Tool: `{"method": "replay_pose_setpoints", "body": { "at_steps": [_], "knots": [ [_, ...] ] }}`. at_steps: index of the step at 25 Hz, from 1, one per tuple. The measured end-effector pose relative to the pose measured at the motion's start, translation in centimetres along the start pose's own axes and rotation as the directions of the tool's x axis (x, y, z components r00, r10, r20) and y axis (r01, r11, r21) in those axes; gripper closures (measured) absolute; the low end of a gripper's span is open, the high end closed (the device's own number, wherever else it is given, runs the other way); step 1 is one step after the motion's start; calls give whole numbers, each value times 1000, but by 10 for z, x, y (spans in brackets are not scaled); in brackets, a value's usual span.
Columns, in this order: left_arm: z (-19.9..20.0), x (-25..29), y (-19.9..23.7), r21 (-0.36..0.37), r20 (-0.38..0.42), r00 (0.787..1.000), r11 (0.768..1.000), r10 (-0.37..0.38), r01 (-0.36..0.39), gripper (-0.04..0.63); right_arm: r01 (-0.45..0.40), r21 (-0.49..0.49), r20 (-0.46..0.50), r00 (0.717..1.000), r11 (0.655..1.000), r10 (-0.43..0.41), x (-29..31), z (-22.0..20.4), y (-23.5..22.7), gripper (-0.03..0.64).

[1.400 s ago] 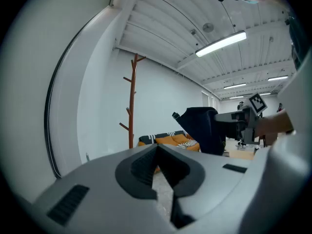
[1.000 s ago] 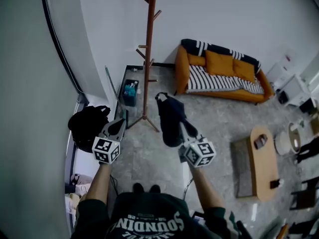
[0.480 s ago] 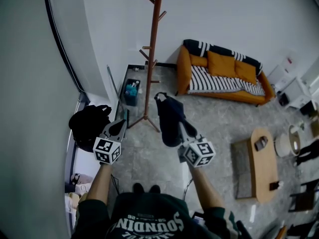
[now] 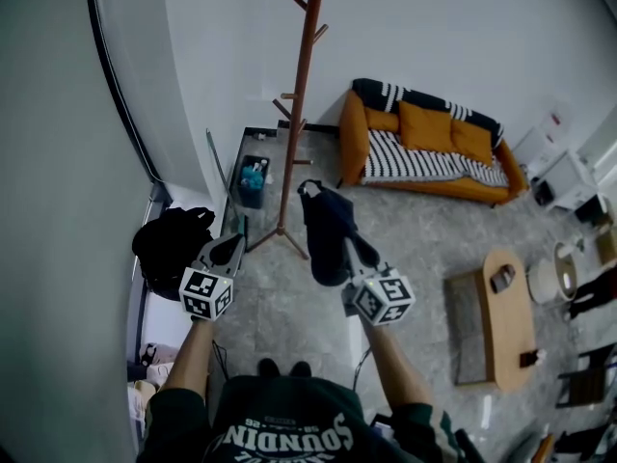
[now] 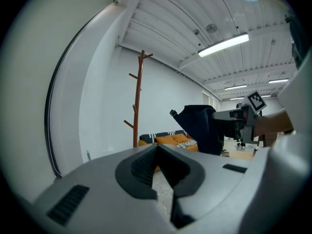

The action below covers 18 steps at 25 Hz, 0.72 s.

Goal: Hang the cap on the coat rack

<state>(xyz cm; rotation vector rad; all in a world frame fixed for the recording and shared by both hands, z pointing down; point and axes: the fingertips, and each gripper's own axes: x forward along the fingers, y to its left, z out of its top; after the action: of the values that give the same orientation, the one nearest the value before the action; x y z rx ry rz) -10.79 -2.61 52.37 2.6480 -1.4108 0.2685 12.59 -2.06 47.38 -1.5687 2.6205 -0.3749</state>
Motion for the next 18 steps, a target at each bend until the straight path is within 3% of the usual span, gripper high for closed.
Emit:
{"method": "replay_pose_setpoints", "body": {
  "at_steps": [11, 18],
  "knots": [
    [-4, -2, 15, 9, -3, 999, 999, -32, 32, 595, 12, 18, 20, 1000, 1000, -13, 10, 2, 13, 584],
    [1, 23, 29, 3, -3, 999, 999, -35, 35, 595, 17, 21, 24, 1000, 1000, -17, 32, 7, -3, 584]
  ]
}}
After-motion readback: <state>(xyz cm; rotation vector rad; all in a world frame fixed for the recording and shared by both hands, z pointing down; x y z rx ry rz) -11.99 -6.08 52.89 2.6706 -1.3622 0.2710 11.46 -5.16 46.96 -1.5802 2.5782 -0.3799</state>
